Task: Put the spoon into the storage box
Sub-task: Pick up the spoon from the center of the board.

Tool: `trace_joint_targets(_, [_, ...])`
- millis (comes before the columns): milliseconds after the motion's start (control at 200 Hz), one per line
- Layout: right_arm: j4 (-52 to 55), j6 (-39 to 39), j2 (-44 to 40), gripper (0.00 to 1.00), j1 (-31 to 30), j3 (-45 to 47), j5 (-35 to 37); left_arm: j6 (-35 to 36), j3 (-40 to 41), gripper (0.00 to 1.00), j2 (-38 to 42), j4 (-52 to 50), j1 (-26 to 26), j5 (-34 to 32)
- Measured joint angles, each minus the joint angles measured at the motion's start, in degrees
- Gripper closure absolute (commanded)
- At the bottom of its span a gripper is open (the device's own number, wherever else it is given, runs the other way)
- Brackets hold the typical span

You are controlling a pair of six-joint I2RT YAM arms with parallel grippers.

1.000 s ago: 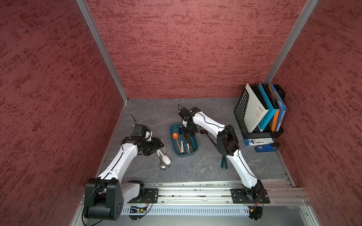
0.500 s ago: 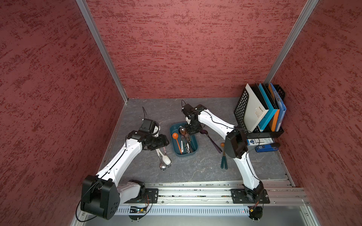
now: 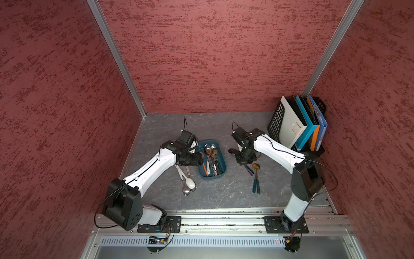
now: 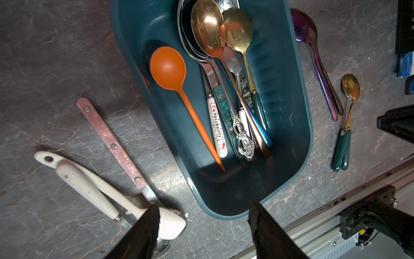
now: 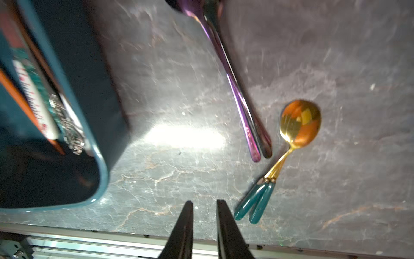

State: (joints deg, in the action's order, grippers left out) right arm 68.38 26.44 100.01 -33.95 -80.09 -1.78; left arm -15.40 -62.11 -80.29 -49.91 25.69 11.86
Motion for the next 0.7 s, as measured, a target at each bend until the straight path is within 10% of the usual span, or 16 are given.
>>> trace_joint_targets(701, [-10.36, 13.03, -8.50, 0.75, 0.42, 22.47, -1.36, 3.08, -1.62, 0.33, -2.14, -1.16, 0.11, 0.04])
